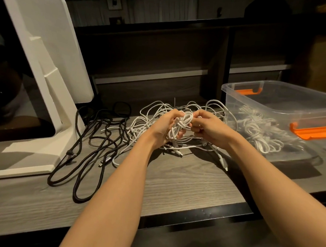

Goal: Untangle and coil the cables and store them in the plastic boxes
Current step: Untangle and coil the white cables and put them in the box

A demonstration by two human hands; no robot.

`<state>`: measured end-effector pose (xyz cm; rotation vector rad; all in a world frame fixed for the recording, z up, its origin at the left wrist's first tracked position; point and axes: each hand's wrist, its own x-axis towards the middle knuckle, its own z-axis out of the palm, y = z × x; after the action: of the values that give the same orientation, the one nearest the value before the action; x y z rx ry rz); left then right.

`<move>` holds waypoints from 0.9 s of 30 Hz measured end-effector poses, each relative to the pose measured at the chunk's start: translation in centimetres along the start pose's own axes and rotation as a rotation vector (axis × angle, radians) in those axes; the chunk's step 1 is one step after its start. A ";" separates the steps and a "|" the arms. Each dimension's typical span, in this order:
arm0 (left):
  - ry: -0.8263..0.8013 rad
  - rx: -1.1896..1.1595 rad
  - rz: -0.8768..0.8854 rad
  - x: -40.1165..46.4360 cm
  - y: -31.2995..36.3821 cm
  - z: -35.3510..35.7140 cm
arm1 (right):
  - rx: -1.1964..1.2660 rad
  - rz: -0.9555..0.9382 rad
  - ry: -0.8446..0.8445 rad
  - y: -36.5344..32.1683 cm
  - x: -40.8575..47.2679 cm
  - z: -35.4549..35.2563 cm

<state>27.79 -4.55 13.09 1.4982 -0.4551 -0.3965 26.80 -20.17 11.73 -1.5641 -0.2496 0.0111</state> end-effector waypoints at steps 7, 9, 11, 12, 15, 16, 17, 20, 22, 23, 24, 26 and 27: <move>0.032 -0.089 0.011 0.0 -0.1 -0.1 | 0.022 -0.073 -0.117 -0.3 -0.1 0.1; 0.024 -0.105 -0.008 0.1 -0.3 -0.2 | -0.032 -0.097 -0.089 0.1 0.0 -0.3; 0.021 -0.113 -0.035 0.0 -0.3 -0.3 | -0.119 -0.115 -0.078 0.3 0.0 -0.6; 0.020 -0.116 -0.046 0.1 -0.4 -0.4 | -0.143 -0.119 -0.075 0.4 0.0 -0.6; -0.023 -0.134 -0.047 0.0 -0.3 -0.3 | -0.178 -0.140 -0.046 0.4 0.0 -0.7; -0.039 -0.132 -0.039 0.1 -0.2 -0.2 | -0.194 -0.150 -0.032 0.3 -0.1 -0.8; -0.050 -0.113 -0.033 0.1 -0.2 -0.1 | -0.216 -0.158 -0.017 0.3 -0.2 -0.8; -0.040 -0.027 -0.019 0.4 -0.4 -0.1 | -0.288 -0.176 0.041 0.3 -0.4 -0.6; -0.017 -0.012 -0.015 0.6 -0.5 -0.3 | -0.302 -0.178 0.115 0.5 -0.3 -0.4; -0.012 -0.011 -0.016 0.6 -0.4 -0.4 | -0.292 -0.167 0.141 0.5 -0.2 -0.3; -0.005 -0.008 -0.019 0.7 -0.5 -0.5 | -0.277 -0.153 0.154 0.5 -0.2 -0.2; 0.013 0.007 -0.024 0.8 -0.4 -0.5 | -0.258 -0.141 0.157 0.4 -0.1 -0.1; 0.020 0.012 -0.027 0.8 -0.3 -0.5 | -0.258 -0.143 0.156 0.4 -0.2 -0.2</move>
<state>28.70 -4.57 12.78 1.5199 -0.4224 -0.4007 26.70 -20.35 11.36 -1.7894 -0.2465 -0.2632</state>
